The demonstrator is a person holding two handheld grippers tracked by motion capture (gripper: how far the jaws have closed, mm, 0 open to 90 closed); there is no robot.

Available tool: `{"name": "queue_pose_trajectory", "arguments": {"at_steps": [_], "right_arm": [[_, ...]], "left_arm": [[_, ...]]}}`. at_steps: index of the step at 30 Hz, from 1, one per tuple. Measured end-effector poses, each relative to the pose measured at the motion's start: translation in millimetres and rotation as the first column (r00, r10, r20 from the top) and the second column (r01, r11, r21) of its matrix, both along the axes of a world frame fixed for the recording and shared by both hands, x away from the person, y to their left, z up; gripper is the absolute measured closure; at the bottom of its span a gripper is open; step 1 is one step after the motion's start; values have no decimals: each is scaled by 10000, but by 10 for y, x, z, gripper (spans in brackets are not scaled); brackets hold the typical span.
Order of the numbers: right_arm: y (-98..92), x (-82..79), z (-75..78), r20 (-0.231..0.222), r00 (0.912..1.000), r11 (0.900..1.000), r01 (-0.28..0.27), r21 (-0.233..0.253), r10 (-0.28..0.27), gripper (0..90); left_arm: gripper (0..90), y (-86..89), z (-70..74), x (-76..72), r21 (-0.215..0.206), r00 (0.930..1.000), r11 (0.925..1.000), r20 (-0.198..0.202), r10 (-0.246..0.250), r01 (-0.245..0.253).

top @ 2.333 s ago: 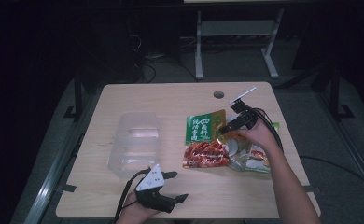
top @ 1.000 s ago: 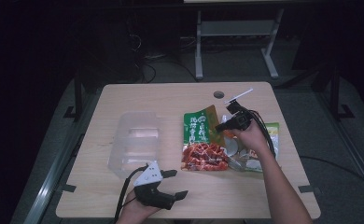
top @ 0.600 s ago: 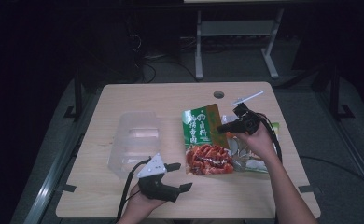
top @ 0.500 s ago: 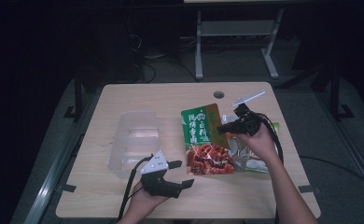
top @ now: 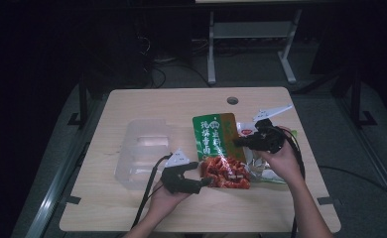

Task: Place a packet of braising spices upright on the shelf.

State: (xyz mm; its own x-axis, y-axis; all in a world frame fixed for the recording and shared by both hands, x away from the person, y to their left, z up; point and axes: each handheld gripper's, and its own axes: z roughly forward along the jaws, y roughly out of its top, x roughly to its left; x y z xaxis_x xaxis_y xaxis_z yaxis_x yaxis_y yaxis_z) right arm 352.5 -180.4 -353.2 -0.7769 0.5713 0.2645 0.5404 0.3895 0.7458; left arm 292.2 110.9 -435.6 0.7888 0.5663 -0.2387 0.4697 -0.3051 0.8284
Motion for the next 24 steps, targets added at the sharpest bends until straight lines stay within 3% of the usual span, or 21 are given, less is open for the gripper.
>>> {"name": "queue_pose_trajectory", "arguments": {"at_steps": [3, 8, 9, 10, 11, 13, 18, 20, 21, 22, 24], "right_arm": [[-34, -52, -14, 235, 9997, 10000, -9, 55, 8, 900], [-65, -87, -15, 400, 9991, 9996, -117, 265, 107, 900], [-65, -94, -10, 384, 9992, 9998, -101, 158, 95, 900], [-65, -94, -10, 384, 9992, 9998, -101, 158, 95, 900], [-80, -103, -14, 441, 9989, 9997, -146, 176, 138, 900], [-102, -116, -13, 446, 9988, 9992, -219, 327, 204, 900], [-135, -144, -8, 451, 9988, 9988, -226, 437, 206, 900], [-146, -153, -19, 453, 9986, 9980, -306, 562, 281, 900], [-148, -159, -21, 471, 9984, 9973, -350, 647, 320, 900], [-146, -165, -19, 460, 9983, 9969, -379, 684, 348, 900], [-140, -183, -15, 470, 9978, 9958, -507, 767, 472, 900]], "left_arm": [[233, -31, -18, 104, 111, 9993, 9993, -94, 372, -371], [233, -71, -43, 195, 110, 9979, 9983, -299, 569, -566], [231, -86, -62, 241, -286, 9958, 9971, -612, 688, -706], [230, -86, -62, 241, -286, 9958, 9971, -612, 688, -706], [230, -107, -92, 282, -490, 9924, 9949, -905, 831, -878], [253, -96, -123, 320, -534, 9907, 9959, -1185, 665, -732], [254, -132, -174, 335, -538, 9908, 9981, -1334, 220, -294], [268, -154, -198, 351, -771, 9877, 9969, -1565, 63, -185], [314, -154, -225, 389, -1357, 9816, 9907, -1897, -201, -60], [354, -148, -233, 411, -1621, 9783, 9868, -2054, -286, -52], [417, -137, -231, 442, -1748, 9762, 9846, -2129, -403, 25]]}}
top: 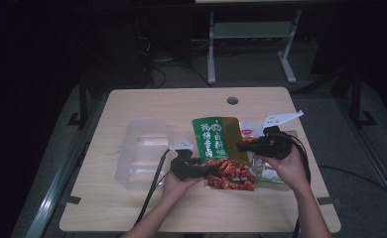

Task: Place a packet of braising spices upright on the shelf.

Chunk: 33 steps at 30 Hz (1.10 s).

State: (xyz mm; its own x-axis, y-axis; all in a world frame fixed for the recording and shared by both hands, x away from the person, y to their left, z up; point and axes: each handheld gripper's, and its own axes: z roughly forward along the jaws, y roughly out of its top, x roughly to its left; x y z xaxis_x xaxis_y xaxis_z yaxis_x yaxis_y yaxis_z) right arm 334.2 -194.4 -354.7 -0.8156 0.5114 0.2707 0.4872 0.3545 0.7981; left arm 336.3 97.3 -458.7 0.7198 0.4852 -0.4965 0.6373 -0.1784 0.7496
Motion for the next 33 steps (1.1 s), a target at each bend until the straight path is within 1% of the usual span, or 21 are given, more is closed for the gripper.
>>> {"name": "queue_pose_trajectory", "arguments": {"at_steps": [1, 3, 4, 7, 10, 11, 13, 16, 17, 18, 19, 20, 21, 22, 23, 25, 26, 28, 31, 32, 33], "right_arm": [[6, -7, 2, 40, 10000, 10000, -33, 24, 33, 900], [13, -18, 5, 46, 10000, 10000, -71, -28, 71, 900], [14, -19, 1, 54, 10000, 10000, -68, -56, 69, 900], [6, -12, -25, -19, 10000, 10000, -56, -28, 55, 900], [9, -10, -38, -77, 10000, 10000, -48, -82, 48, 900], [12, -10, -40, -48, 10000, 9999, -66, -124, 66, 900], [23, -17, -40, 12, 10000, 9998, -7, -184, 7, 900], [14, -18, -40, 31, 10000, 9998, 39, -196, -38, 900], [-4, -16, -47, 28, 10000, 9999, 94, -138, -93, 900], [-16, -15, -52, -1, 9999, 9998, 135, -146, -135, 900], [-27, -12, -58, 2, 9998, 9997, 190, -177, -190, 899], [-39, -6, -66, 1, 9997, 9994, 230, -242, -230, 898], [-49, -2, -78, -63, 9996, 9994, 258, -234, -260, 896], [-49, -2, -78, -63, 9996, 9994, 258, -234, -260, 896], [-59, 3, -94, -113, 9996, 9993, 247, -295, -250, 889], [-61, 22, -163, -241, 9990, 9978, 353, -554, -367, 867], [-61, 30, -186, -336, 9989, 9983, 325, -487, -342, 857], [-63, 43, -208, -349, 9990, 9988, 251, -425, -266, 837], [-44, 60, -256, -572, 9981, 9988, 211, -444, -236, 755], [-44, 60, -256, -572, 9981, 9988, 211, -444, -236, 755], [-29, 66, -268, -642, 9977, 9989, 197, -422, -224, 732]], "left_arm": [[443, 2, 5, 13, 27, 9999, 10000, 130, -76, 75], [479, -5, 15, 9, -30, 10000, 10000, 32, -34, 34], [503, -17, 26, 4, -67, 9999, 10000, 107, 50, -50], [553, -21, 30, -4, -10, 10000, 10000, 65, -3, 3], [646, -24, 29, -9, -17, 9999, 9999, 90, -109, 109], [646, -21, 34, -12, -16, 9998, 9998, 71, -185, 185], [721, -16, 50, -23, -14, 9998, 9998, 109, -175, 175], [785, -10, 67, -35, -83, 9998, 9999, 193, -108, 110], [804, -3, 92, -55, -32, 9992, 10000, 394, -72, 73], [820, -5, 109, -74, -47, 9995, 10000, 324, 41, -39], [832, -3, 120, -85, 0, 9988, 9999, 468, 113, -113], [840, -3, 120, -85, 0, 9988, 9999, 468, 113, -113], [845, 10, 144, -103, 158, 9964, 9996, 816, 236, -250], [847, 10, 144, -103, 158, 9964, 9996, 816, 236, -250], [847, 14, 154, -120, 198, 9952, 9991, 905, 367, -386], [857, 17, 161, -154, 466, 9904, 9975, 1296, 475, -540], [860, 16, 161, -161, 491, 9898, 9973, 1341, 478, -548], [862, 12, 163, -173, 491, 9894, 9970, 1355, 524, -596], [863, 2, 172, -189, 596, 9869, 9966, 1542, 475, -573], [864, 2, 172, -189, 596, 9869, 9966, 1542, 475, -573], [863, 6, 176, -192, 599, 9868, 9969, 1569, 409, -509]]}}
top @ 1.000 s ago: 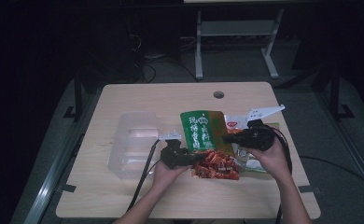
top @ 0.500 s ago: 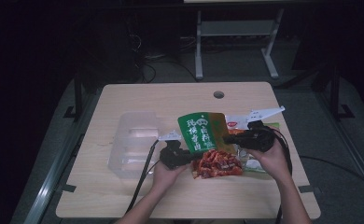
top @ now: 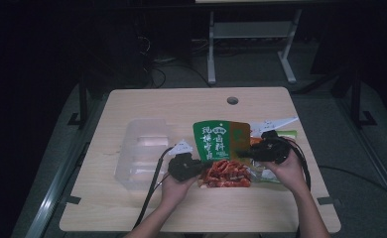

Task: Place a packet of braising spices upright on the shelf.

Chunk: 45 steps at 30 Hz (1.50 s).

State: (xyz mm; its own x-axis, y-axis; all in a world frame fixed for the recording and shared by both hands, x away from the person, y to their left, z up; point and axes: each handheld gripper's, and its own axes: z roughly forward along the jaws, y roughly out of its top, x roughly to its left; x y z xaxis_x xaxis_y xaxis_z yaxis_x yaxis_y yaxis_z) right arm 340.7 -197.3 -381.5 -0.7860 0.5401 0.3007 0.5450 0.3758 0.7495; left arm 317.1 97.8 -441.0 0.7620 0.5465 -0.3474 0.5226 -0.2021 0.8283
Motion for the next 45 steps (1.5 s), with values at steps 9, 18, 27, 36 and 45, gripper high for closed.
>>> {"name": "queue_pose_trajectory", "arguments": {"at_steps": [9, 18, 27, 36, 45], "right_arm": [[170, 25, -157, -348, 9992, 9991, -201, -368, 188, 795], [115, -85, -54, -76, 9986, 9985, -516, 180, 517, 897], [183, -252, 143, 643, 9962, 9981, -573, -226, 587, 898], [187, -350, 347, 1305, 9902, 9984, -461, -323, 500, 899], [178, -349, 381, 1490, 9884, 9991, -229, -354, 280, 899]], "left_arm": [[860, -21, 11, -26, 129, 9998, 9999, 164, -62, 60], [691, 9, 116, -147, 454, 9975, 9987, 658, -256, 226], [488, 73, 233, -332, 952, 9937, 9948, 1022, -468, 370], [432, 177, 306, -431, 984, 9891, 9945, 1387, -493, 357], [389, 210, 241, -529, 1333, 9852, 9886, 1464, -894, 699]]}}
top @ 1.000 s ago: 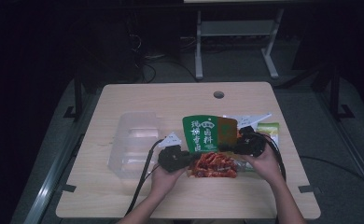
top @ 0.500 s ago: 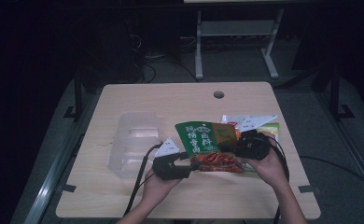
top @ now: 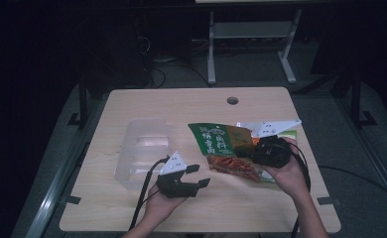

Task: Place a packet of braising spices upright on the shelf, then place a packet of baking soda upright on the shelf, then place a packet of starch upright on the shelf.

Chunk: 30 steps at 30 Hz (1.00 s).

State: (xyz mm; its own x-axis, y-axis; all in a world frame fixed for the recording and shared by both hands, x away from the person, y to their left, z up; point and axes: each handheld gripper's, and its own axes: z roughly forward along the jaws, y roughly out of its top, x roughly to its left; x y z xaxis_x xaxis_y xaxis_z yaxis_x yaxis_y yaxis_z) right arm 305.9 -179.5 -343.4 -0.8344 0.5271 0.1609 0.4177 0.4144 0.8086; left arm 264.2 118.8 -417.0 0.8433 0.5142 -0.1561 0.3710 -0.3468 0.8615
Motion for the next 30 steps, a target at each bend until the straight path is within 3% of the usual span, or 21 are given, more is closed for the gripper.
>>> {"name": "queue_pose_trajectory", "arguments": {"at_steps": [1, 2, 9, 13, 21, 30], "right_arm": [[4, 1, 6, -16, 10000, 10000, 9, 16, -9, 899], [5, 10, 11, 21, 10000, 10000, -19, 29, 19, 899], [49, 76, 105, 53, 10000, 9999, -7, 114, 6, 899], [89, 129, 120, 45, 10000, 10000, -10, 77, 10, 899], [281, 248, 161, -63, 9997, 9996, -225, -170, 224, 899], [415, 358, 249, -11, 9991, 9991, -421, -33, 421, 899]], "left_arm": [[373, 0, 0, 0, 0, 10000, 10000, 0, 0, 0], [365, 9, -29, -36, 70, 9996, 9999, -240, -145, 147], [300, 88, -50, -129, 434, 9986, 9976, -52, -529, 531], [296, 159, -39, -178, 278, 9986, 9982, 54, -525, 523], [284, 207, -43, -245, 422, 9966, 9965, 375, -738, 722], [284, 242, -18, -273, 358, 9958, 9969, 560, -718, 699]]}}
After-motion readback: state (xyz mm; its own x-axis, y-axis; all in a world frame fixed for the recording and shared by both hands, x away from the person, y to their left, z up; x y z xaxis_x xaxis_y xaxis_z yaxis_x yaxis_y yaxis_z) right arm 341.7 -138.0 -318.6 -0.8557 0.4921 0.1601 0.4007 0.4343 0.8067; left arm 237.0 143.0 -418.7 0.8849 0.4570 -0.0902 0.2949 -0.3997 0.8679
